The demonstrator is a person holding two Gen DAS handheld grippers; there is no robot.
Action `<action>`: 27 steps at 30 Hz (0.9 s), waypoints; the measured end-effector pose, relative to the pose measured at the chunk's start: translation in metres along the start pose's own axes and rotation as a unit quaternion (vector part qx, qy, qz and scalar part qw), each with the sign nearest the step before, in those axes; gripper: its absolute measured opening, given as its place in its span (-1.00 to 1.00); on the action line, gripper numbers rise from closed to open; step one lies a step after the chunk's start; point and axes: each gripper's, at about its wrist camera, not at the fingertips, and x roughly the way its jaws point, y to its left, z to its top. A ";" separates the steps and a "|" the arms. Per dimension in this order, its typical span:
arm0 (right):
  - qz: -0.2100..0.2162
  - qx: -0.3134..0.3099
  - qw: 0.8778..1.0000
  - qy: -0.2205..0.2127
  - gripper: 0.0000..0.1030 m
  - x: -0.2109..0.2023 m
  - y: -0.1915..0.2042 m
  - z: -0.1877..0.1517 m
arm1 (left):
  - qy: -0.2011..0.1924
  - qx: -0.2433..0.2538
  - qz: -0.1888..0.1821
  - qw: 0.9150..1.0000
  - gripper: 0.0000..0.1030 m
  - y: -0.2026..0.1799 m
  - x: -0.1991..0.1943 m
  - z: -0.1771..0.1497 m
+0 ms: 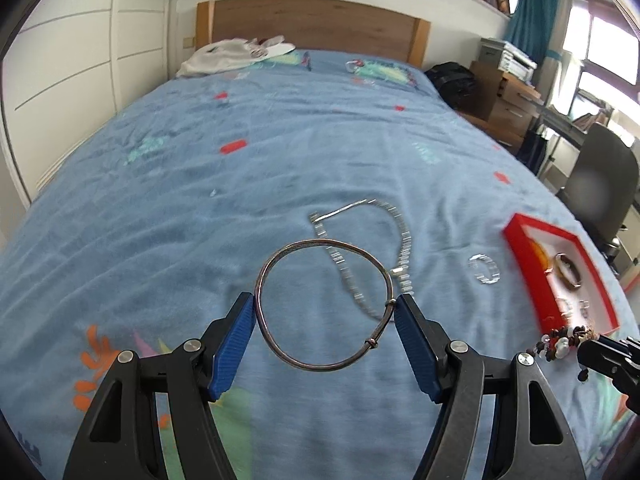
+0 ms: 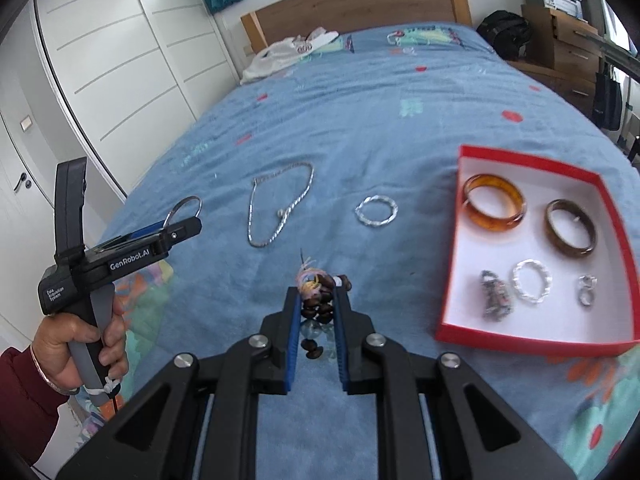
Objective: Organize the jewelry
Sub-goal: 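Grasp the silver bangle with the left tool while the right tool grasps the beaded bracelet, then carry the bangle and beaded bracelet into the red box and open both tools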
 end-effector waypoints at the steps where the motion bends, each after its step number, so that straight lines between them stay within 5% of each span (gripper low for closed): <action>1: -0.002 0.002 1.000 -0.008 -0.71 -0.009 -0.003 0.001 | -0.003 0.004 -0.005 1.000 0.35 -0.007 -0.004 0.002; 16: -0.069 0.038 0.995 -0.069 -0.71 -0.107 -0.103 0.026 | -0.029 0.062 -0.093 0.993 0.36 -0.149 -0.019 0.031; 27: -0.080 0.064 0.994 -0.044 -0.71 -0.093 -0.173 0.027 | 0.005 0.106 -0.144 0.984 0.36 -0.235 0.022 0.023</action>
